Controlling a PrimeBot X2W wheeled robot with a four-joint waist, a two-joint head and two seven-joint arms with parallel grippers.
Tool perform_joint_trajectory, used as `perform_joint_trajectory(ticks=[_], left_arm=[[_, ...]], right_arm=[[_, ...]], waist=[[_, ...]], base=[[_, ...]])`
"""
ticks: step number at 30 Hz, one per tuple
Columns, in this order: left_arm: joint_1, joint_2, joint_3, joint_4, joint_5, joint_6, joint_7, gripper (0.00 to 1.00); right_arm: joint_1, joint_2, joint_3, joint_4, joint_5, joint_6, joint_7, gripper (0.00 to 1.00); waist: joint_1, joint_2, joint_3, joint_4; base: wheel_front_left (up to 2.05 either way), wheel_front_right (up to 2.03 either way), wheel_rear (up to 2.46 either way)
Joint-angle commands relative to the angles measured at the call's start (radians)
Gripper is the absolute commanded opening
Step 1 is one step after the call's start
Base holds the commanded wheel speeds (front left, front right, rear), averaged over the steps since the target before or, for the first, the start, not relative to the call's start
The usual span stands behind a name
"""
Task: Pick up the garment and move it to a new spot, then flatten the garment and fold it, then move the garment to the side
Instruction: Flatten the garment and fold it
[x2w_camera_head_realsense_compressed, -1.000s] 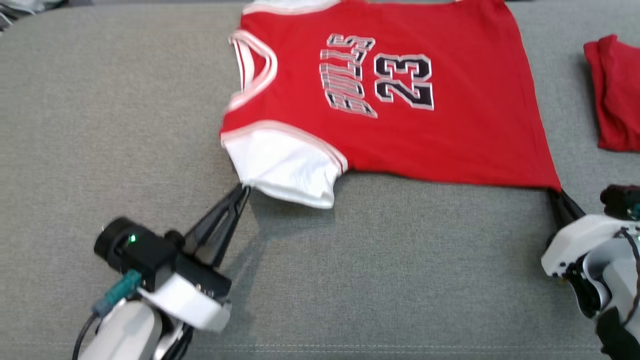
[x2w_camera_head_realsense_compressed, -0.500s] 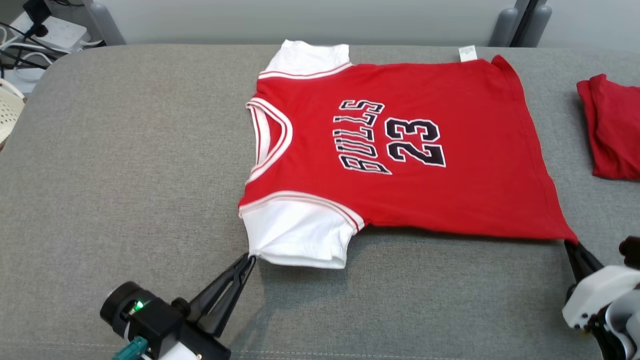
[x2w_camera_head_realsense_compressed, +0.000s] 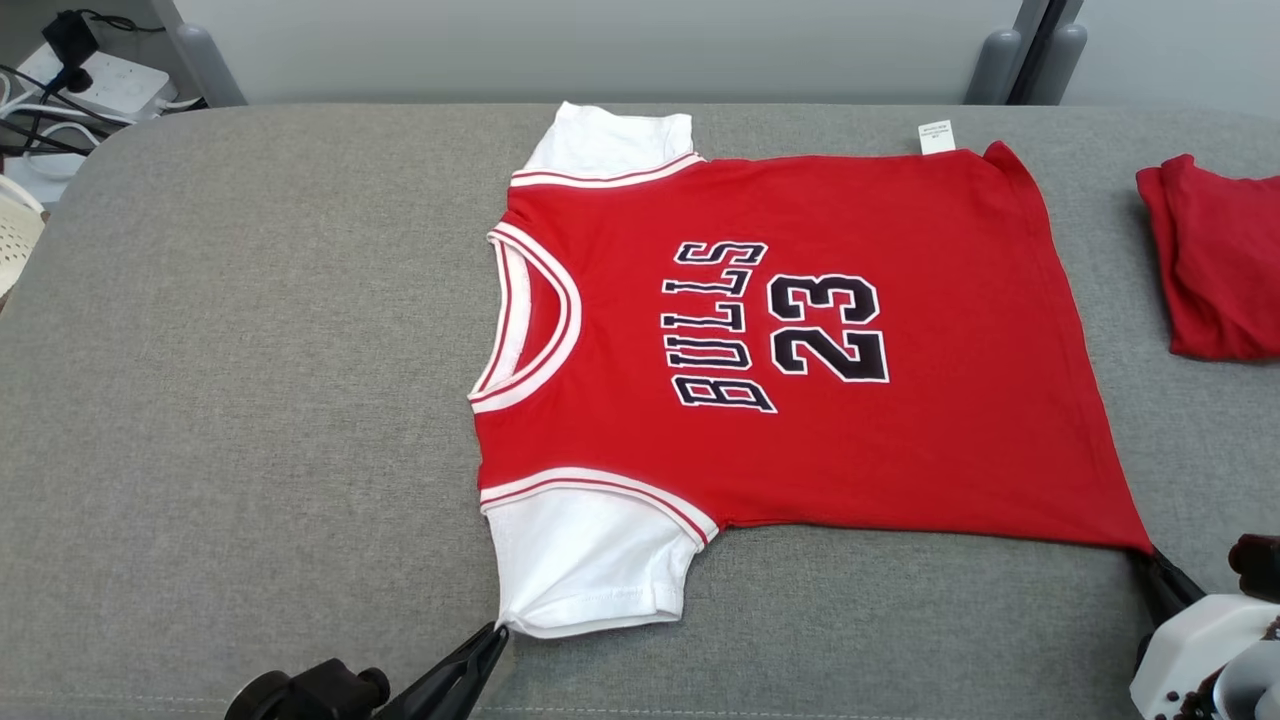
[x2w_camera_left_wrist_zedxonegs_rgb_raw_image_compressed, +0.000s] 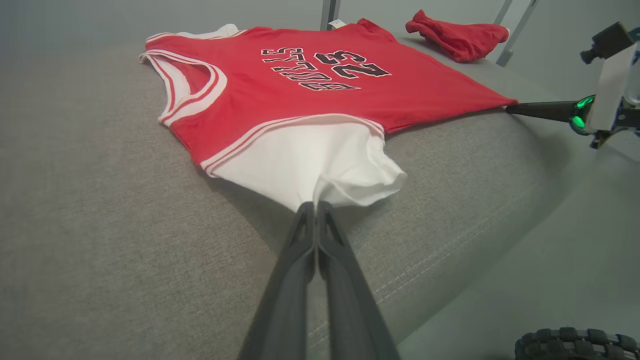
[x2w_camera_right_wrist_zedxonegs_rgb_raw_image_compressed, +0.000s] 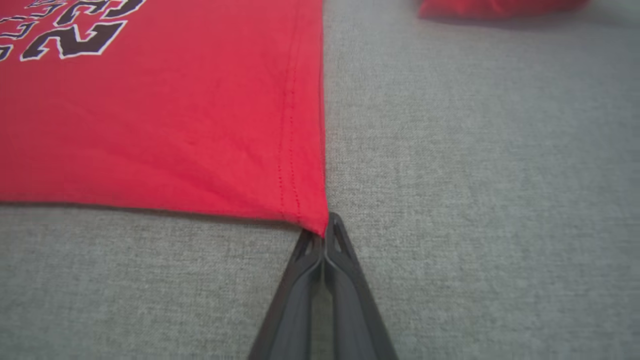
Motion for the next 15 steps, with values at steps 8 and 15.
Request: perform_joint_trajectory(ticks=[8,15], left_arm=[[-0.036,0.022,-0.014,0.022,-0.083,-0.001,-0.003,0.0],[-0.073,-0.015,-0.043,0.126,-0.103,0.002,0.014,0.92]], right_arm=[[0.049,-0.004,-0.019,0.009,-0.039,0.0,-0.013,0.0],[0.037,0.022,-0.054,0.034,-0.065,0.0,-0.013,0.29]], waist=[[0.0,0.0,0.002,-0.017],[0.0,0.0,0.001,-0.026]], base=[[0.0,0.0,0.0],[0.0,0.0,0.0]])
